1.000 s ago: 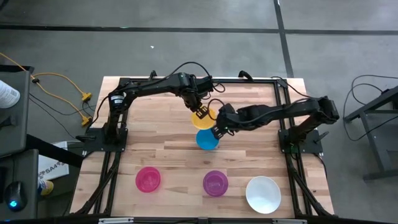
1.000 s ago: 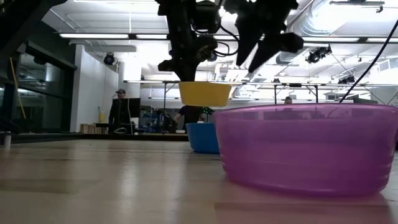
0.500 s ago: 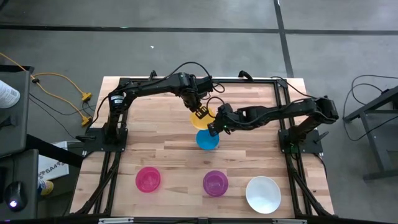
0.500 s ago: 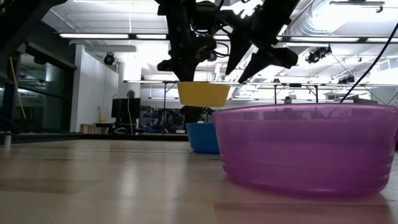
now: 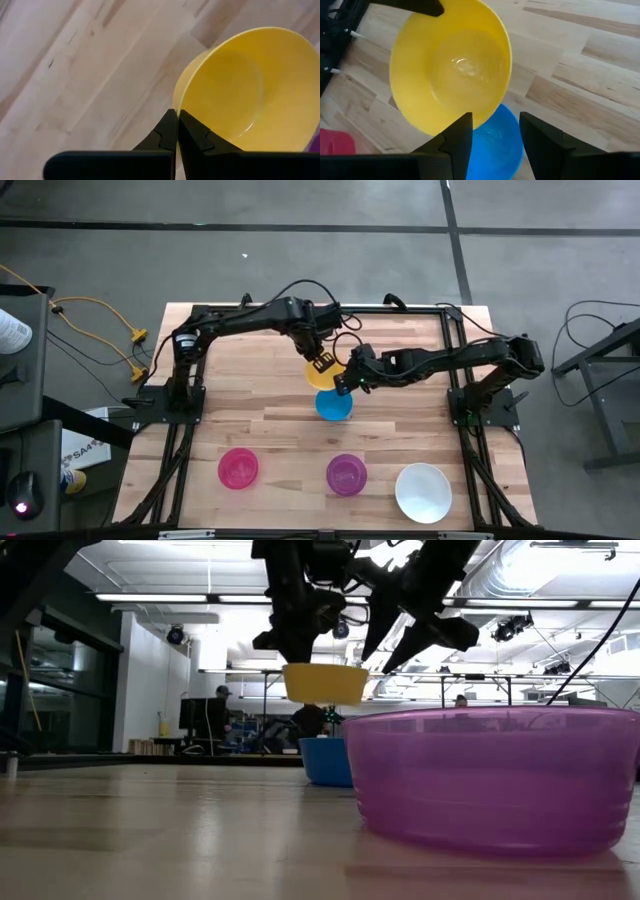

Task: Nest bowls inside each other
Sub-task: Stack the yellow bowl on the white bowl

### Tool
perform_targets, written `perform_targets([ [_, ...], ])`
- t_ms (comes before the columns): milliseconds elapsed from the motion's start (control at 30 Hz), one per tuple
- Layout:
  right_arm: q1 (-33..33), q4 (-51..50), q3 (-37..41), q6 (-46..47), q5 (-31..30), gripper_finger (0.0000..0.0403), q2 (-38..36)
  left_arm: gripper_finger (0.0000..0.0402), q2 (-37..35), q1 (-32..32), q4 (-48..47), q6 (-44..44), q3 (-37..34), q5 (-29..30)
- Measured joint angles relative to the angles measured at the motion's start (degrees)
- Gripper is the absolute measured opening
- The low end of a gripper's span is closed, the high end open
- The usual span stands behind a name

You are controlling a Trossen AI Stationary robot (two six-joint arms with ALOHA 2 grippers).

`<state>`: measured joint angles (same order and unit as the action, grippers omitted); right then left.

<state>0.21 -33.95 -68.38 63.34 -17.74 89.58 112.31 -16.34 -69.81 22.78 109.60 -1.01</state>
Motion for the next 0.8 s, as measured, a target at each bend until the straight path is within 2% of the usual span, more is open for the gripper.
perform_targets([
  [800, 0.66, 0.88, -0.02, 1.08, 0.17, 0.0156, 0.00, 0.0000, -0.57, 2.98, 0.60, 2.41, 0.00, 0.74],
])
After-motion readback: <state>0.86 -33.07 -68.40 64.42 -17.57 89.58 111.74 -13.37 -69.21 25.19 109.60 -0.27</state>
